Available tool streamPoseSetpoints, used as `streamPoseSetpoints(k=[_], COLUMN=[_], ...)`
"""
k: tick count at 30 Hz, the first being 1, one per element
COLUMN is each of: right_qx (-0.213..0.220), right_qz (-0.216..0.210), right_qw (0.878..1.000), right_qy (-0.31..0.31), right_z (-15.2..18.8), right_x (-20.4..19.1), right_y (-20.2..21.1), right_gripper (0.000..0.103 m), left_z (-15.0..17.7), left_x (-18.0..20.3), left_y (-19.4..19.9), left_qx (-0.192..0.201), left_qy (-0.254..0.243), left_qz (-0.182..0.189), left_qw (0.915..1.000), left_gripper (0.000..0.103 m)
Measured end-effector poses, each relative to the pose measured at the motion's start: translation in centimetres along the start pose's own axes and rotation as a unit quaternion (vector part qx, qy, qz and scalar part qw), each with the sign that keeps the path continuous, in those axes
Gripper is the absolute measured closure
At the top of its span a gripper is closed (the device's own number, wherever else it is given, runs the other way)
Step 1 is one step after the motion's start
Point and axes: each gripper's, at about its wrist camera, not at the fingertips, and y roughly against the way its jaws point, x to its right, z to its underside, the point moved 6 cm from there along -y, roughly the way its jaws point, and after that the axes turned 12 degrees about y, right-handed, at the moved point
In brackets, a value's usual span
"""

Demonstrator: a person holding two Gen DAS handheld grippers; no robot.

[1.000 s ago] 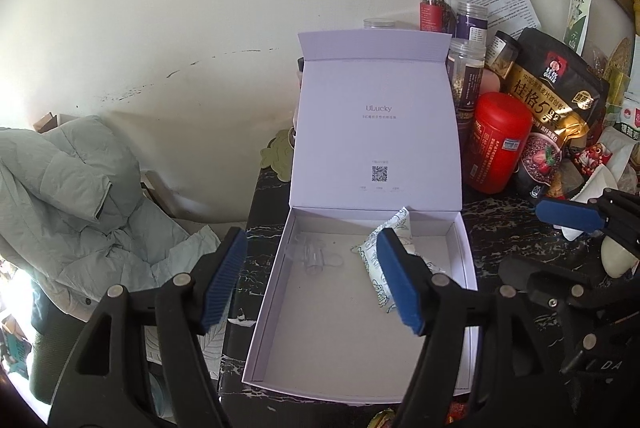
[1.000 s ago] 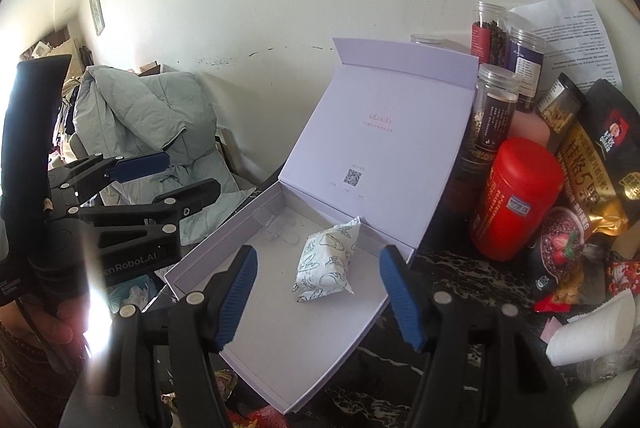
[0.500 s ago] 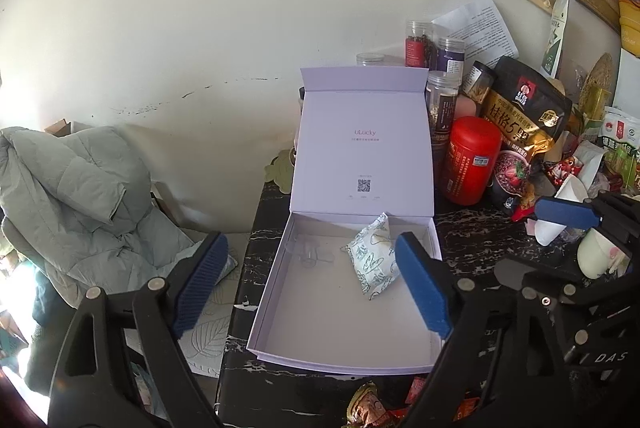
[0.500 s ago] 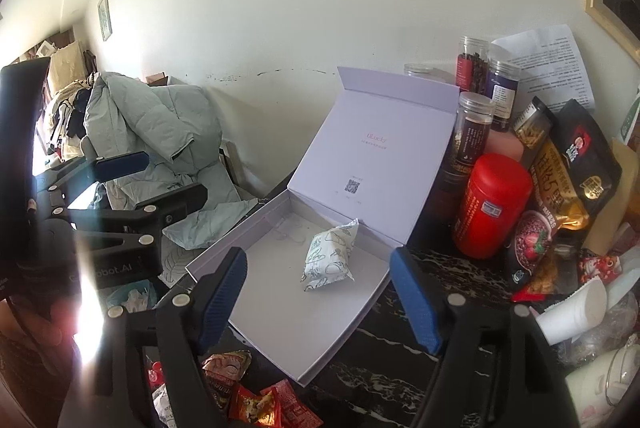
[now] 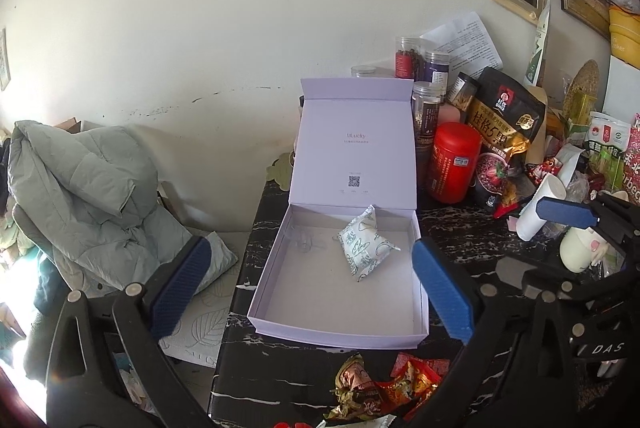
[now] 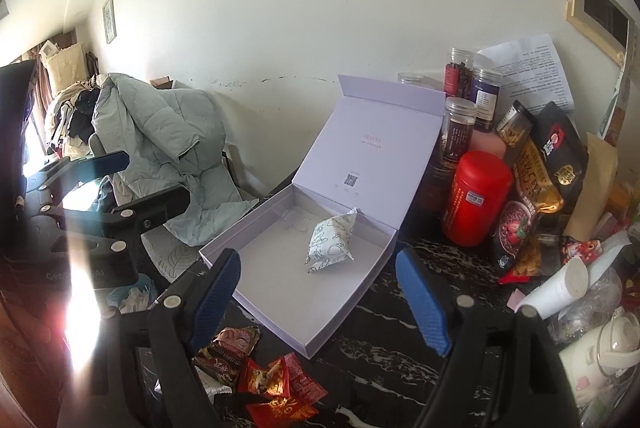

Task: Organize objects
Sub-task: 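Withdraw both tools from the box back toward the snack pile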

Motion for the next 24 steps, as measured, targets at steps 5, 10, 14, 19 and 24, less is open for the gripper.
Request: streamPoseSetpoints(k=[5,10,14,19,24], right_qx=[-0.005,-0.01,-0.015,-0.024,-0.032], right_qz=[-0.002,-0.003,-0.004,-0.013,-0.024], right_qw=[1.0,1.0,1.0,1.0,0.999], right_qy=[-0.005,-0.012,-0.011,-0.006,-0.004], right_z=[1.3,2.6,3.8,5.4,7.1], right_x=[-0.2,-0.5,-1.0,-2.0,-3.2], right_y=[0.6,1.1,1.5,1.6,1.5], right_gripper=[0.022,0.022,0.022,0.022,0.022], left_z=[1.2,2.7,4.3,6.5,8.4], left_x=[0.1,0.5,0.6,0.5,-0.1], left_y=[0.9,1.7,2.1,2.4,2.6], left_qx=[-0.003,-0.006,-0.02,-0.035,-0.05], left_qy=[-0.003,-0.008,-0.014,-0.01,-0.001], left_qz=[-0.001,-0.001,-0.004,0.001,-0.001], left_qw=[1.0,0.9999,0.9997,0.9993,0.9987], left_gripper=[0.002,0.002,0.002,0.002,0.002])
